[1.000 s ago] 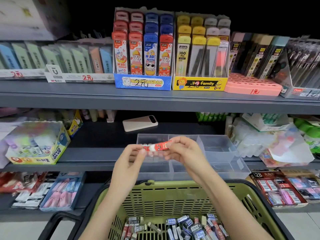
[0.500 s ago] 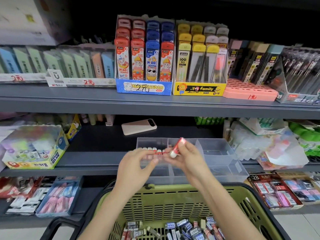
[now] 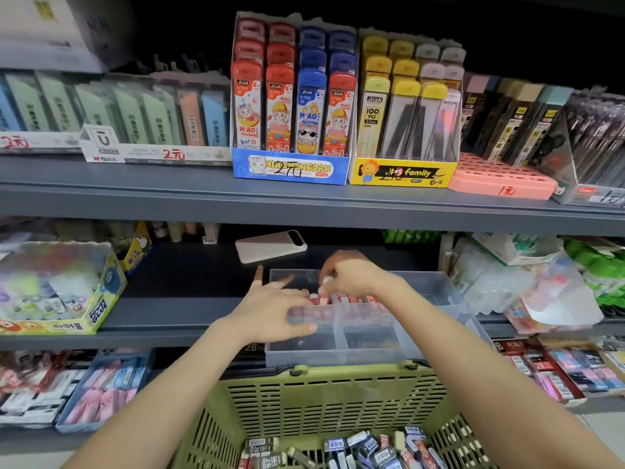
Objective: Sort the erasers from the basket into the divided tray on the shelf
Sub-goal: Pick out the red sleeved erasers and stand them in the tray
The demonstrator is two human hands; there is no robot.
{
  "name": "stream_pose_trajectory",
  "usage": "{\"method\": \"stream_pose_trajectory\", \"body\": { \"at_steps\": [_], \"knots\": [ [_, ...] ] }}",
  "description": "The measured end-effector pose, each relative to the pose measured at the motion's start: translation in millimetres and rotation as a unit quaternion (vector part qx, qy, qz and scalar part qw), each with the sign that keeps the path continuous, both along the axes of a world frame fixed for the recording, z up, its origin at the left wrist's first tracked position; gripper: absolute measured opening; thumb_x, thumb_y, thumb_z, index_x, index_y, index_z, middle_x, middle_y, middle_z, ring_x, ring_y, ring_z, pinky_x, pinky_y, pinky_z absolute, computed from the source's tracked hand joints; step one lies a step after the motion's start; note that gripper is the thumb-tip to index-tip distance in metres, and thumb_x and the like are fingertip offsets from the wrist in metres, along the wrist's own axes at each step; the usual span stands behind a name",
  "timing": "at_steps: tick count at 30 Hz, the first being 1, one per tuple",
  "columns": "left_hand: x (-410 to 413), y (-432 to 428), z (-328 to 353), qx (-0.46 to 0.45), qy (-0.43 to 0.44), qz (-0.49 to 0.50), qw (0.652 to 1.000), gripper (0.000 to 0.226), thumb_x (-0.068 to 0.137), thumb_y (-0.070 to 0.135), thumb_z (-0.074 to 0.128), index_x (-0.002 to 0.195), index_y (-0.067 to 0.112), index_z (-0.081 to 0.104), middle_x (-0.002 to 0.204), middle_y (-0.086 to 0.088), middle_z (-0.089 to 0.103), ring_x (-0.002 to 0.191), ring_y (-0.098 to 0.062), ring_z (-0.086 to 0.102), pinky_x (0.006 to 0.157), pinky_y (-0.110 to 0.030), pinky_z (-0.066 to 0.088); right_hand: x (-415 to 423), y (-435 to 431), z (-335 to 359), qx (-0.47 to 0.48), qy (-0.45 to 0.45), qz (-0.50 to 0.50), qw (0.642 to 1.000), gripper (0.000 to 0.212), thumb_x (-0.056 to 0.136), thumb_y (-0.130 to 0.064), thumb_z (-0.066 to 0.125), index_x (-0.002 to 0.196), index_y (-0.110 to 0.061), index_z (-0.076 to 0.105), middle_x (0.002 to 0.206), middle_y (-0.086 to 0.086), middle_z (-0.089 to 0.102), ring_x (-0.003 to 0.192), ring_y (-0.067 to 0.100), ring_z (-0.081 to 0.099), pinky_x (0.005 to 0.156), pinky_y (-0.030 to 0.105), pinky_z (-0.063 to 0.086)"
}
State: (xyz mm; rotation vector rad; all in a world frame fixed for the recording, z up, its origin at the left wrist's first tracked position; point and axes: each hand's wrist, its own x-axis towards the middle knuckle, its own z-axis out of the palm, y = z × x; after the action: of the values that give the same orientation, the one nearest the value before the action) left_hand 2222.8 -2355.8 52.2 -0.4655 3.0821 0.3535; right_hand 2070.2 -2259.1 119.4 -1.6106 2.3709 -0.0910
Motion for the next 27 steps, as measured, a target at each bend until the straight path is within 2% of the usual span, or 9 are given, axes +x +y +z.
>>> {"method": "stream_pose_trajectory", "body": {
  "at_steps": [2, 5, 6, 9, 12, 15, 19, 23, 27],
  "knots": [
    [-1, -2, -1, 0.013, -0.002, 0.003, 1.000, 0.052, 0.084, 0.069, 0.045, 0.129, 0.044, 0.052, 0.148, 0.021, 0.037, 0.145, -0.012, 0.017, 0.113, -0.058, -0.006, -1, -9, -2, 0.061, 0.018, 0.037, 0.997, 0.013, 0.081, -0.023, 0.064, 0.087, -0.012, 0.068, 0.086, 0.008, 0.068, 0.061, 0.019, 0.053, 0.064, 0.028, 0.049],
    [-2, -2, -4, 0.019, 0.005, 0.003, 1.000, 0.049, 0.085, 0.067, 0.047, 0.127, 0.044, 0.055, 0.148, 0.020, 0.038, 0.143, -0.013, 0.022, 0.114, -0.058, -0.004, -4, -18, -5, 0.116, 0.007, 0.060, 0.991, 0.015, 0.082, -0.022, 0.064, 0.093, -0.013, 0.067, 0.091, 0.008, 0.065, 0.069, 0.022, 0.054, 0.055, 0.025, 0.042],
    [-2, -3, -5, 0.018, 0.009, 0.003, 1.000, 0.049, 0.085, 0.066, 0.047, 0.128, 0.043, 0.055, 0.148, 0.020, 0.038, 0.142, -0.013, 0.022, 0.114, -0.058, -0.004, -6, -21, -6, 0.115, 0.008, 0.063, 0.991, 0.019, 0.081, -0.025, 0.066, 0.097, -0.015, 0.067, 0.095, 0.004, 0.063, 0.075, 0.022, 0.056, 0.057, 0.025, 0.041],
    [-1, -4, -8, 0.027, 0.022, 0.006, 0.999, 0.049, 0.086, 0.065, 0.048, 0.128, 0.041, 0.055, 0.148, 0.020, 0.038, 0.142, -0.012, 0.022, 0.114, -0.055, -0.003, -10, -23, -10, 0.070, 0.052, 0.059, 0.994, 0.036, 0.076, -0.035, 0.073, 0.107, -0.021, 0.061, 0.093, -0.006, 0.054, 0.083, 0.018, 0.051, 0.060, 0.022, 0.035],
    [-1, -4, -11, 0.035, 0.038, 0.005, 0.999, 0.048, 0.086, 0.064, 0.048, 0.127, 0.041, 0.056, 0.147, 0.020, 0.039, 0.141, -0.012, 0.023, 0.114, -0.055, -0.004, -12, -18, -16, 0.016, 0.118, 0.077, 0.990, 0.032, 0.073, -0.042, 0.072, 0.097, -0.023, 0.062, 0.081, -0.008, 0.052, 0.085, 0.015, 0.045, 0.056, 0.021, 0.025],
    [0, -4, -11, 0.039, 0.047, 0.003, 0.998, 0.045, 0.085, 0.062, 0.051, 0.125, 0.041, 0.058, 0.146, 0.019, 0.041, 0.140, -0.012, 0.025, 0.114, -0.055, -0.005, -13, -16, -20, 0.006, 0.142, 0.086, 0.986, 0.026, 0.080, -0.043, 0.063, 0.096, -0.023, 0.071, 0.096, -0.003, 0.066, 0.103, 0.019, 0.047, 0.074, 0.025, 0.027],
    [0, -3, -9, 0.035, 0.048, 0.003, 0.998, 0.043, 0.085, 0.061, 0.053, 0.123, 0.043, 0.058, 0.145, 0.020, 0.042, 0.138, -0.012, 0.027, 0.114, -0.055, -0.002, -13, -12, -27, 0.034, 0.229, 0.117, 0.966, 0.036, 0.093, -0.043, 0.044, 0.096, -0.018, 0.070, 0.099, 0.001, 0.067, 0.109, 0.021, 0.043, 0.093, 0.034, 0.027],
    [0, -2, -6, 0.033, 0.041, 0.005, 0.999, 0.042, 0.085, 0.060, 0.054, 0.123, 0.043, 0.058, 0.144, 0.021, 0.043, 0.137, -0.012, 0.029, 0.114, -0.054, 0.009, -10, -1, -31, 0.016, 0.221, 0.111, 0.969, 0.038, 0.096, -0.040, 0.038, 0.099, -0.018, 0.068, 0.104, -0.003, 0.066, 0.111, 0.020, 0.041, 0.096, 0.036, 0.024],
    [8, 5, 2, 0.026, 0.112, 0.026, 0.993, 0.038, 0.087, 0.054, 0.056, 0.120, 0.036, 0.064, 0.137, 0.018, 0.052, 0.133, -0.012, 0.037, 0.115, -0.051, 0.008, 0, 30, -28, -0.138, 0.166, 0.080, 0.973, 0.029, 0.094, -0.039, 0.047, 0.098, -0.025, 0.072, 0.107, -0.012, 0.067, 0.104, 0.019, 0.046, 0.089, 0.033, 0.029]
  ]
}}
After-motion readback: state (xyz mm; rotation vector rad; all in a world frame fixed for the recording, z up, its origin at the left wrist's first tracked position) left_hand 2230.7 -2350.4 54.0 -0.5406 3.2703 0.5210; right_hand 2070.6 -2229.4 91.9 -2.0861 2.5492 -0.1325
